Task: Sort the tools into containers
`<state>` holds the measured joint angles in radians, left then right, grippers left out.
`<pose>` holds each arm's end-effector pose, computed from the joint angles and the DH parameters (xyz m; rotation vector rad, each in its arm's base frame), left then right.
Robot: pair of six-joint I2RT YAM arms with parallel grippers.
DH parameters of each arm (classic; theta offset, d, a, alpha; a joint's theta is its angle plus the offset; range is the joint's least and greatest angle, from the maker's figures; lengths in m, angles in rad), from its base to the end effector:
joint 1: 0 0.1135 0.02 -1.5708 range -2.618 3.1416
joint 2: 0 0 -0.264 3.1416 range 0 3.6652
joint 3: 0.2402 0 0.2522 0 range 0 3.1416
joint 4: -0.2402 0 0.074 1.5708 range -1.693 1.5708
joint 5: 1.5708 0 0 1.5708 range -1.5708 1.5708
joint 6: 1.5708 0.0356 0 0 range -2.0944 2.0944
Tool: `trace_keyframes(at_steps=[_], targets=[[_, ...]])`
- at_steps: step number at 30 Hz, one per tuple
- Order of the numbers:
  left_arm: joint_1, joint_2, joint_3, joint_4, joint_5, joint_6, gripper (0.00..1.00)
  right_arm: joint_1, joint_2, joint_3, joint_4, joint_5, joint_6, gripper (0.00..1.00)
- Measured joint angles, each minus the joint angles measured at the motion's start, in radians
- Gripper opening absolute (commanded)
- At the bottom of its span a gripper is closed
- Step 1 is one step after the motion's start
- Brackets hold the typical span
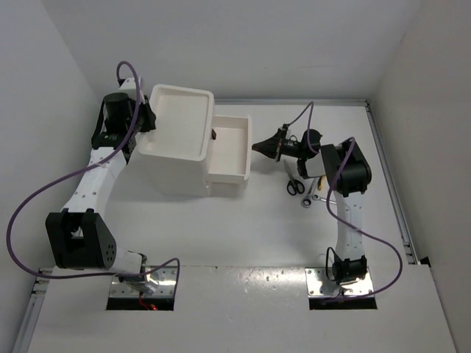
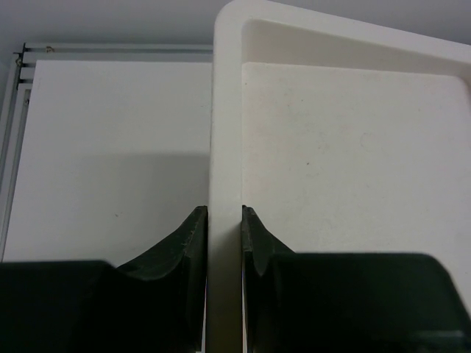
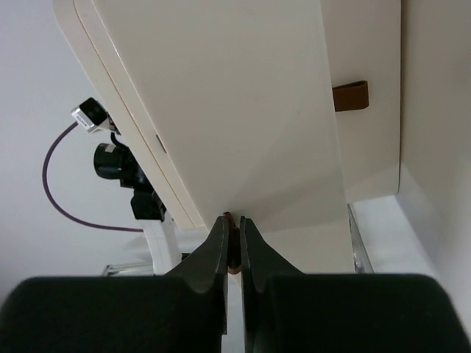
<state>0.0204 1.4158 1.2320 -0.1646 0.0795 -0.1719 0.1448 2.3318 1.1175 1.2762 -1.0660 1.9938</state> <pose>0.3339 0.0040 0.3512 -0.1311 1.9176 -0.1781 0.4258 0.0936 0.1017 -0.7772 -2.0401 -2.2495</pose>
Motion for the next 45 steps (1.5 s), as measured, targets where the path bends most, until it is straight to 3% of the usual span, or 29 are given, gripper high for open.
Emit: trace_keyframes(at_steps=[3, 6, 14, 16, 17, 18, 19, 20, 23, 28, 36, 45], targets=[[0.0, 0.0, 0.0, 0.0, 0.008, 0.001, 0.0, -0.005, -0.002, -0.005, 0.009, -0.021, 0.003, 0.36], [0.001, 0.0, 0.0, -0.001, -0.011, -0.006, 0.0, -0.037, -0.002, -0.011, 0.009, -0.043, 0.005, 0.52], [0.008, 0.002, 0.0, -0.002, -0.051, -0.024, 0.0, -0.129, -0.053, -0.022, 0.003, -0.098, 0.005, 0.52], [0.008, 0.002, 0.0, -0.002, -0.051, -0.024, 0.0, -0.152, -0.117, -0.023, -0.053, -0.139, -0.073, 0.52], [0.008, 0.002, 0.0, -0.002, -0.051, -0.025, 0.0, -0.167, -0.174, -0.023, -0.155, -0.151, -0.154, 0.49], [0.008, 0.002, 0.0, -0.002, -0.051, -0.025, 0.0, -0.185, -0.241, 0.006, -0.346, -0.156, -0.339, 0.47], [0.008, 0.002, 0.0, -0.002, -0.051, -0.025, 0.0, -0.204, -0.292, 0.078, -0.586, -0.133, -0.557, 0.43], [0.008, 0.002, 0.0, -0.002, -0.051, -0.026, 0.0, -0.222, -0.339, 0.227, -0.937, -0.057, -0.816, 0.43], [0.008, 0.002, 0.0, -0.002, -0.051, -0.027, 0.0, -0.26, -0.438, 0.397, -1.341, 0.077, -1.186, 0.44], [0.007, 0.002, 0.0, -0.002, -0.051, -0.029, 0.0, -0.285, -0.605, 0.405, -1.809, 0.349, -1.596, 0.44], [0.003, -0.003, -0.004, -0.001, -0.067, -0.031, 0.0, -0.329, -0.626, 0.072, -2.087, 0.738, -1.872, 0.47], [0.003, -0.007, -0.008, 0.0, -0.084, -0.036, 0.0, -0.38, -0.68, -0.003, -2.062, 0.921, -1.94, 0.47]])
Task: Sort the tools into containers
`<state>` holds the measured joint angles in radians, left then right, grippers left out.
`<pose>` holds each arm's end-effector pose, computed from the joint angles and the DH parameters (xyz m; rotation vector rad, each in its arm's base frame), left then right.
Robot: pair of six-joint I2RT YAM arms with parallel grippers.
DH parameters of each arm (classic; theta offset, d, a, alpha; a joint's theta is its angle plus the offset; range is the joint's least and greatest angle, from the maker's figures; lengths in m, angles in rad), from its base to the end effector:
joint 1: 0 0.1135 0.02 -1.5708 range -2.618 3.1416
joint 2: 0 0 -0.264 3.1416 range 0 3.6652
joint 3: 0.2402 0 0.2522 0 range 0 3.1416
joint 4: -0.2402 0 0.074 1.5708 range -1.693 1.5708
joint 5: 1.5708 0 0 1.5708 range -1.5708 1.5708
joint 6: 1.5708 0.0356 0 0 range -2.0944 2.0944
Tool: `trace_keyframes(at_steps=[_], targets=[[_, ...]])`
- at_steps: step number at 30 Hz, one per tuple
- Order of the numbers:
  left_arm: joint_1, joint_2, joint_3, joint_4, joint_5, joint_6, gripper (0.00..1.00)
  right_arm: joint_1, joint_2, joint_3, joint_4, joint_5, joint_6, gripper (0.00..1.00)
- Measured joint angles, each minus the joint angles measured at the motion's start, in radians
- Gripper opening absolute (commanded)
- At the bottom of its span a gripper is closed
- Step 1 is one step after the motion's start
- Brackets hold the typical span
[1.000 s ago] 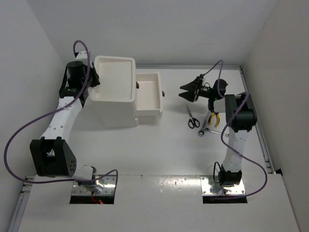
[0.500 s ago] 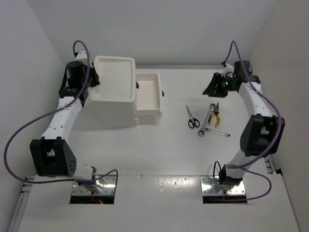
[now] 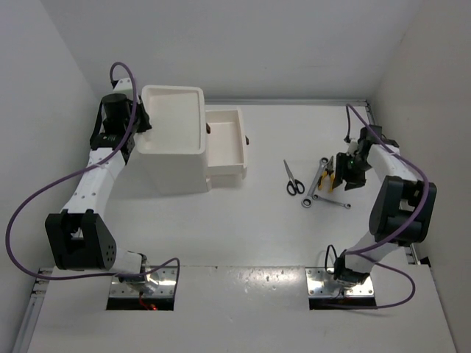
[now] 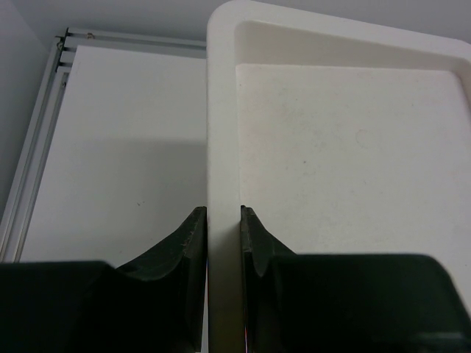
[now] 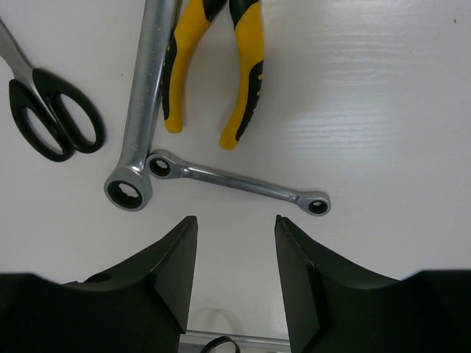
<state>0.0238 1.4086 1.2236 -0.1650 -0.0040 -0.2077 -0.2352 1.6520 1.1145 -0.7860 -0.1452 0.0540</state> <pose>0.3320 0.0080 0.3504 -0.2247 1.9094 -0.1197 0.3020 -0.0671 0.1968 0.3889 2.8511 0.1760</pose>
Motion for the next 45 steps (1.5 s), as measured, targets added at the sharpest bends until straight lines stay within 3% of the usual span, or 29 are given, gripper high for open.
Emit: trace_keyframes(at_steps=[27, 30, 32, 35, 45], targets=[[0.0, 0.015, 0.009, 0.002, 0.005, -0.003, 0.0, 0.034, 0.256, 0.078, 0.173, 0.095, 0.075, 0.41], [0.0, 0.016, 0.01, 0.002, 0.006, -0.003, 0.0, 0.053, 0.27, 0.079, 0.188, 0.119, 0.079, 0.35], [0.0, 0.016, 0.01, 0.002, 0.007, -0.003, 0.0, 0.064, 0.275, 0.079, 0.197, 0.128, 0.081, 0.24], [0.0, 0.016, 0.01, 0.002, 0.007, -0.003, 0.0, 0.075, 0.285, 0.081, 0.211, 0.147, 0.085, 0.0], [0.0, 0.016, 0.01, 0.002, 0.007, -0.003, 0.0, 0.085, 0.235, 0.087, 0.166, 0.133, 0.077, 0.0]])
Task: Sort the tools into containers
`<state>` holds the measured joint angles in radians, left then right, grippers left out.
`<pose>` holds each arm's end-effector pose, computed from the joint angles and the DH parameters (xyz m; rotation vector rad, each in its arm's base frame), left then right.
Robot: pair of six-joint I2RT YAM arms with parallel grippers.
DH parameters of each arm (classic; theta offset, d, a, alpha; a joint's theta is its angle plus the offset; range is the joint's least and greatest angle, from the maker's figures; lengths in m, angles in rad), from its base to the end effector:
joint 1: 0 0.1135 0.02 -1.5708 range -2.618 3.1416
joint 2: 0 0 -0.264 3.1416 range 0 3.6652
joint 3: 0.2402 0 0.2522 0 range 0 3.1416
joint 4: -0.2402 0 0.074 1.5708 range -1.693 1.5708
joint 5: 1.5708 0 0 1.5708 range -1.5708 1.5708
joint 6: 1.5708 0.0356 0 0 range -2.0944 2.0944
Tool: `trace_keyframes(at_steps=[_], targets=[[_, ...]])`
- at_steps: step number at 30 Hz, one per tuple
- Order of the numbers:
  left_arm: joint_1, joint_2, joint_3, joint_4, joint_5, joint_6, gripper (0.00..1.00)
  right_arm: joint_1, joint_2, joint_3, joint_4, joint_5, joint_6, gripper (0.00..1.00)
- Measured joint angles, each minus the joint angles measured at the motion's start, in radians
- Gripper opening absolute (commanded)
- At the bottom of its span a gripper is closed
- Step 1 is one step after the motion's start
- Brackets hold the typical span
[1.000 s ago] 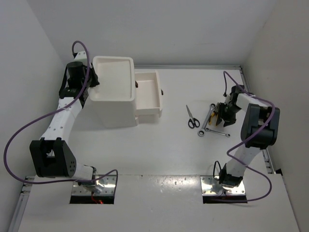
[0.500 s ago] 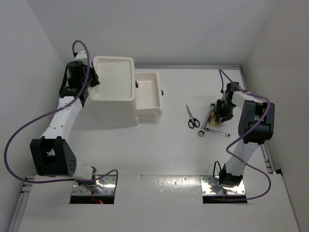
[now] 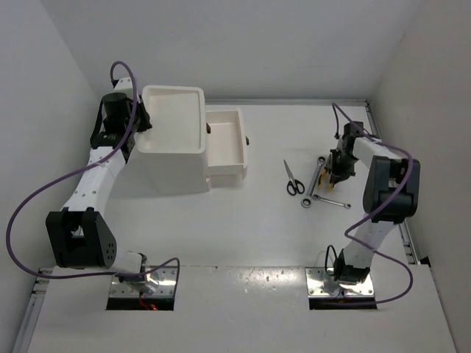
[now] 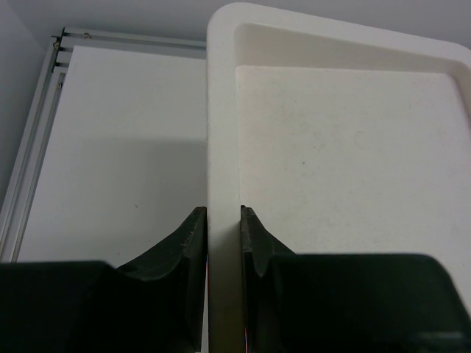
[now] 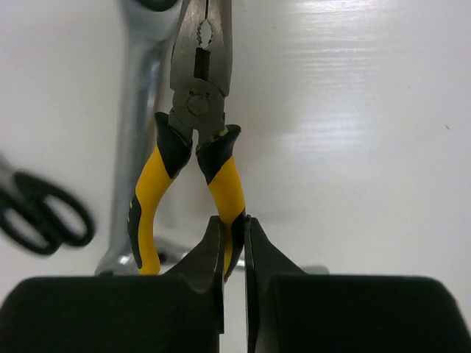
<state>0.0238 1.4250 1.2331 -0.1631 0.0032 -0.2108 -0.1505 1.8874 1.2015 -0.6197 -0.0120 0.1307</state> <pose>0.3362 0.0079 0.3488 -0.2235 1.9149 -0.1283 0.3545 -0.0533 0.1499 0.4008 2.8482 0.0134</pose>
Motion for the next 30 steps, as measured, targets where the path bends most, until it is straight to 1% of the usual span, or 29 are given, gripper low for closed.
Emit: trace_keyframes(at_steps=[3, 6, 9, 12, 14, 17, 20, 25, 28, 30], targets=[[0.0, 0.0, 0.0, 0.0, 0.0, 0.0, 0.0, 0.026, -0.088, 0.04, -0.082, -0.014, -0.006, 0.0], [0.0, 0.001, 0.0, 0.0, 0.0, 0.0, 0.0, 0.084, -0.147, 0.193, -0.149, -0.04, -0.005, 0.0], [0.0, 0.001, 0.0, 0.0, 0.0, 0.0, 0.0, 0.181, -0.162, 0.375, -0.15, -0.048, 0.01, 0.0], [0.0, 0.001, 0.0, 0.0, 0.0, 0.0, 0.0, 0.314, -0.148, 0.515, -0.15, -0.066, 0.048, 0.0], [0.0, 0.001, 0.0, 0.0, 0.0, 0.0, 0.0, 0.396, -0.102, 0.611, -0.167, -0.07, 0.074, 0.0], [0.0, 0.0, 0.0, 0.0, 0.0, 0.0, 0.0, 0.518, 0.041, 0.795, -0.19, -0.077, 0.119, 0.0], [0.0, 0.0, 0.0, 0.0, 0.0, 0.0, 0.0, 0.596, 0.171, 0.902, -0.198, -0.079, 0.146, 0.0], [0.0, 0.0, 0.0, 0.0, 0.0, 0.003, 0.0, 0.652, 0.316, 0.953, -0.23, -0.082, 0.181, 0.0], [0.0, 0.0, 0.0, 0.0, 0.0, 0.004, 0.0, 0.662, 0.361, 0.97, -0.235, -0.096, 0.201, 0.0], [0.0, 0.0, 0.0, 0.0, 0.0, 0.004, 0.0, 0.668, 0.368, 0.98, -0.24, -0.099, 0.207, 0.1]])
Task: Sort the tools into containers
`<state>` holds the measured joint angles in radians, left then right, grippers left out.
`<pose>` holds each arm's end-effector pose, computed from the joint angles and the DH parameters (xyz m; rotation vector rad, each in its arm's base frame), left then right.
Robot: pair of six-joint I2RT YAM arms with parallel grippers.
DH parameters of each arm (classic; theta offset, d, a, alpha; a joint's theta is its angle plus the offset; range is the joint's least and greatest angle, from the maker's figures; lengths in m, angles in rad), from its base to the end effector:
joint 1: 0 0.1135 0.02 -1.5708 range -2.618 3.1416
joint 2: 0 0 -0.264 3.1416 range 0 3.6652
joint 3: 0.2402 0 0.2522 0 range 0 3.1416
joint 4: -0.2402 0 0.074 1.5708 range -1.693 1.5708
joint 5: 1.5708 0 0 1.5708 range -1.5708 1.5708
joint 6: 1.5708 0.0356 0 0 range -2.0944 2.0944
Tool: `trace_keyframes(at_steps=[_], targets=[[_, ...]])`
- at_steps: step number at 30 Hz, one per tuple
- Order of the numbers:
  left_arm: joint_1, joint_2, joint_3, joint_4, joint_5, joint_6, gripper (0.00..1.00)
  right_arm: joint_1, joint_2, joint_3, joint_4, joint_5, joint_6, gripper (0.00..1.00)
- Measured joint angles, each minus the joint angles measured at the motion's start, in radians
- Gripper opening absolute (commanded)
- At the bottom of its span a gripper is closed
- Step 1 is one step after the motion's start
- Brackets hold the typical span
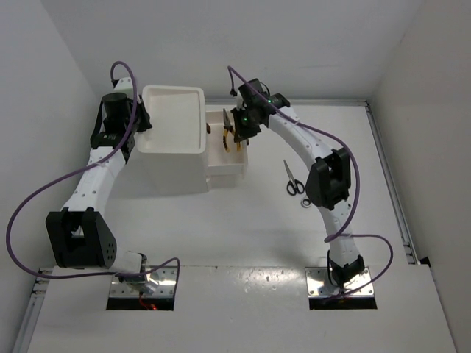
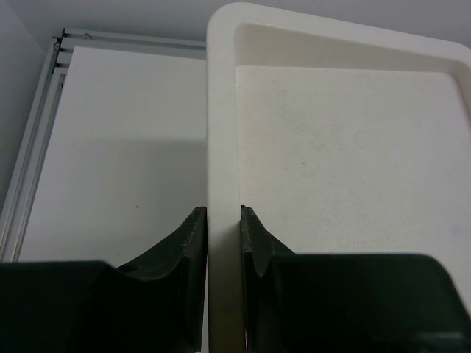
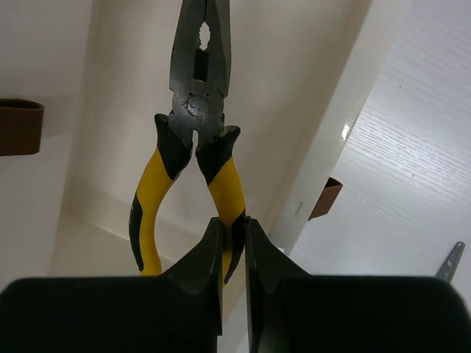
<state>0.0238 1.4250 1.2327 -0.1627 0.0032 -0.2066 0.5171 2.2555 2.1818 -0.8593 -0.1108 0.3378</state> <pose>0.3362 0.0079 0.3487 -0.2194 1.9153 -0.1255 0.4334 0.2510 0.2719 -0.2763 2.5496 0.4804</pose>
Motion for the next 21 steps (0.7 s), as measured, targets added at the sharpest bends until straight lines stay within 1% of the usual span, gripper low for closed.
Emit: trace_keyframes(at_steps=[1, 3, 6, 7, 8, 10, 12, 14, 15, 16, 18, 20, 21], targets=[[0.0, 0.0, 0.0, 0.0, 0.0, 0.0, 0.0, 0.002, 0.001, 0.003, -0.003, -0.005, 0.002, 0.14], [0.0, 0.0, 0.0, 0.0, 0.0, 0.0, 0.0, 0.003, 0.001, 0.008, -0.005, -0.014, 0.006, 0.19], [0.0, 0.0, 0.0, 0.0, 0.0, 0.0, 0.0, 0.003, 0.001, 0.015, -0.001, -0.053, 0.015, 0.42], [0.0, 0.0, 0.0, 0.0, 0.0, 0.0, 0.0, 0.003, 0.001, 0.017, 0.003, -0.064, 0.02, 0.53], [0.0, 0.0, 0.0, 0.0, 0.0, 0.0, 0.0, 0.002, -0.001, 0.018, 0.009, -0.082, 0.023, 0.56], [0.0, 0.0, 0.0, 0.0, 0.0, 0.0, 0.0, -0.003, -0.006, 0.018, 0.015, -0.108, 0.023, 0.56], [0.0, 0.001, 0.0, 0.0, 0.0, 0.002, 0.0, -0.01, -0.019, 0.017, 0.019, -0.145, 0.025, 0.5], [0.0, 0.001, 0.0, 0.0, 0.001, 0.003, 0.0, -0.033, -0.061, -0.022, 0.046, -0.212, 0.033, 0.47], [0.0, 0.001, 0.0, 0.0, 0.001, 0.003, 0.0, -0.056, -0.093, -0.06, 0.067, -0.269, 0.039, 0.47], [0.0, 0.001, 0.0, 0.0, 0.001, 0.003, 0.0, -0.09, -0.138, -0.119, 0.1, -0.336, 0.05, 0.47], [0.0, 0.001, 0.0, 0.001, 0.001, 0.003, 0.0, -0.202, -0.219, -0.245, 0.199, -0.524, 0.097, 0.41], [0.0, 0.0, -0.001, 0.001, 0.004, 0.004, 0.0, -0.346, -0.271, -0.398, 0.372, -0.708, 0.209, 0.38], [0.0, 0.0, -0.001, 0.001, 0.005, 0.004, 0.0, -0.396, -0.282, -0.468, 0.463, -0.764, 0.267, 0.38]])
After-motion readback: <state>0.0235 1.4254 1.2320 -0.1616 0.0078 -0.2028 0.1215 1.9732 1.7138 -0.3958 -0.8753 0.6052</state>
